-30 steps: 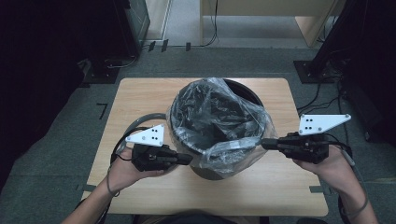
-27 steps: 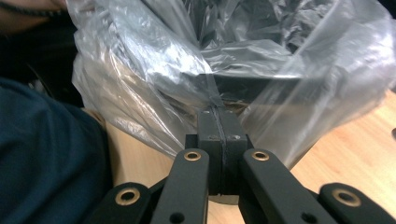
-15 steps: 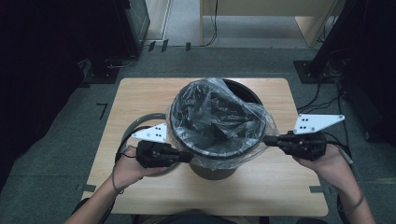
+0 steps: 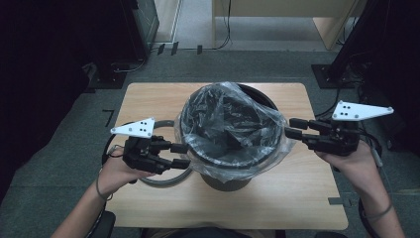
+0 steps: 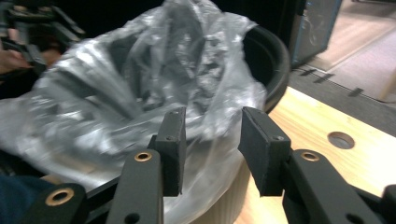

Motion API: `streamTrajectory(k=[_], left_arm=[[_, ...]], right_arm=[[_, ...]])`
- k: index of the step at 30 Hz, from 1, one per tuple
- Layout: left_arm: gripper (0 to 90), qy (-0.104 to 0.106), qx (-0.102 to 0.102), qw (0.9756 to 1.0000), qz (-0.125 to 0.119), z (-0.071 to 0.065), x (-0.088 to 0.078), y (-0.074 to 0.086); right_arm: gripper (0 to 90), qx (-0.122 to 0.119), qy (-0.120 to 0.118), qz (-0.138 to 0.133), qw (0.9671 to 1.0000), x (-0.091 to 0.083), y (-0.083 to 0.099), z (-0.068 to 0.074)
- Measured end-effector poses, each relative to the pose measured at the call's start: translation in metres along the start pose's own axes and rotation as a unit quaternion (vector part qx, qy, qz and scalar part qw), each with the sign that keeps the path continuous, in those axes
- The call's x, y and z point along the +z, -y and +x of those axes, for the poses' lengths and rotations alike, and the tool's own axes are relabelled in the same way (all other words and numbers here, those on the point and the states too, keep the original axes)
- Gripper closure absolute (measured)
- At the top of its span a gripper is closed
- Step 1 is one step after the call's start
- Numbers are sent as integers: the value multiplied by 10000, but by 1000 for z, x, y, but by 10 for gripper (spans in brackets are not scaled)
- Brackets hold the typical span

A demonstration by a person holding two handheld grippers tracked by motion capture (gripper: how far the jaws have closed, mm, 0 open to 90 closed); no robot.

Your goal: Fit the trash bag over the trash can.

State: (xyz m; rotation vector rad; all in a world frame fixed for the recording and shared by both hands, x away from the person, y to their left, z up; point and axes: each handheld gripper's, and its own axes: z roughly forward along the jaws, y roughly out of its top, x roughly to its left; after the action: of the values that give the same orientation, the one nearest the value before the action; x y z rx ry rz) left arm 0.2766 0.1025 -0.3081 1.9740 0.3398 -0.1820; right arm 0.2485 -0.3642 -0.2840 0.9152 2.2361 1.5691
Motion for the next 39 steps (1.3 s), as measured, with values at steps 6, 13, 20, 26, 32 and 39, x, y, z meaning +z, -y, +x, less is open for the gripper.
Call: streamTrajectory(k=[6, 13, 20, 26, 32, 39], left_arm=[[479, -218, -83, 9997, -103, 15, -9, -1], [460, -372, -191, 9983, -416, 32, -15, -7], [432, -441, -198, 9981, -381, 45, -13, -15], [429, -522, -192, 9977, -379, 51, -13, -18], [433, -604, -199, 9973, -356, 57, -15, -23], [428, -654, -262, 9968, -374, 68, -17, -30]], right_arm=[[627, 204, 187, 4, 9996, 15, -6, -14], [822, 498, 317, 94, 9982, 21, -12, -26], [892, 505, 528, 249, 9970, 28, -9, -35], [900, 540, 704, 497, 9948, 42, -1, -44], [811, 523, 730, 138, 9959, 38, -12, -47], [685, 606, 420, -238, 9970, 42, -31, -49]])
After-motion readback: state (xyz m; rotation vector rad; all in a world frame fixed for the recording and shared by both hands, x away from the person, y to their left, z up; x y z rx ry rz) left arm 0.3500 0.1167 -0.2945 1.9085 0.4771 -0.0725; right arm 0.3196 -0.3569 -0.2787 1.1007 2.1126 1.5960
